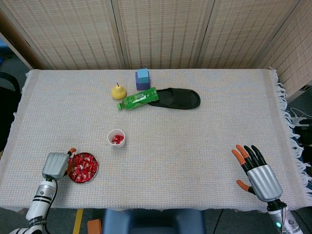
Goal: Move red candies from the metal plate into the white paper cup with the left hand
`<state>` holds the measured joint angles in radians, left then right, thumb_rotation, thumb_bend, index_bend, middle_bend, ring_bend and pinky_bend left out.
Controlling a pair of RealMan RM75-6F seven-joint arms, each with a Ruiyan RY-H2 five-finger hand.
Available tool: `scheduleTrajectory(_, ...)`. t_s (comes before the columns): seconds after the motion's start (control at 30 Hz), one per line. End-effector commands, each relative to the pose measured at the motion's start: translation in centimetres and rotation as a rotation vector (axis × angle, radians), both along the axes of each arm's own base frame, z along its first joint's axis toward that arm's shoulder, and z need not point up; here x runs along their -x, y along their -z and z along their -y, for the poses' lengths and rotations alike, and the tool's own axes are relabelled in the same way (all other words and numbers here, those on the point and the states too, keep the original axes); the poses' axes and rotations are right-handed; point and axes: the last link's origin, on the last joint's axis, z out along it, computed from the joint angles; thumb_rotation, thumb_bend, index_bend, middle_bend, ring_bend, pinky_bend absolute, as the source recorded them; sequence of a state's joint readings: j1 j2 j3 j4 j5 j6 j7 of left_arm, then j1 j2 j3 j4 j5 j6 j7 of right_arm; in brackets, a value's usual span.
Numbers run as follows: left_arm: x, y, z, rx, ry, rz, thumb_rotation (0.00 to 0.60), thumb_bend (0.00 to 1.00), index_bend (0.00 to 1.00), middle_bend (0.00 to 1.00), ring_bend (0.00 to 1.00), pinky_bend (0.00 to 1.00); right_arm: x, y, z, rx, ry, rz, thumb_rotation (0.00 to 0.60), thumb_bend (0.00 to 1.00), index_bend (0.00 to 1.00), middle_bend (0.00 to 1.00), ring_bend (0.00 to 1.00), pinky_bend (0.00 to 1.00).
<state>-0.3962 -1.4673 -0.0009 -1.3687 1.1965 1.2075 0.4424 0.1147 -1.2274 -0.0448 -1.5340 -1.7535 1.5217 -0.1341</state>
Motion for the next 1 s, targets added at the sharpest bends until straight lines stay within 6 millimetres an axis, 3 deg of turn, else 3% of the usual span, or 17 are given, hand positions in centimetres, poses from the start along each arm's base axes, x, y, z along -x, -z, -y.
scheduleTrajectory(0.03, 0.1, 0.2, -0.1, -0.003, 0.004, -0.003, 0.600, 0.41, 0.28, 1.00, 1.00, 1.00, 0.0, 0.0, 0.0, -0.003, 0.004, -0.002, 0.600, 0.06, 0.00, 0.00, 0.00, 0.00)
scheduleTrajectory(0.8, -0.1, 1.3, 0.1, 0.026, 0.019, 0.009, 0.600, 0.41, 0.36, 1.00, 1.00, 1.00, 0.1, 0.2, 0.2, -0.020, 0.030, -0.018, 0.600, 0.06, 0.00, 0.00, 0.00, 0.00)
scheduleTrajectory(1.0, 0.0, 1.4, 0.1, 0.029, 0.020, 0.012, 0.600, 0.41, 0.45, 1.00, 1.00, 1.00, 0.1, 0.2, 0.1, -0.019, 0.031, -0.019, 0.600, 0.06, 0.00, 0.00, 0.00, 0.00)
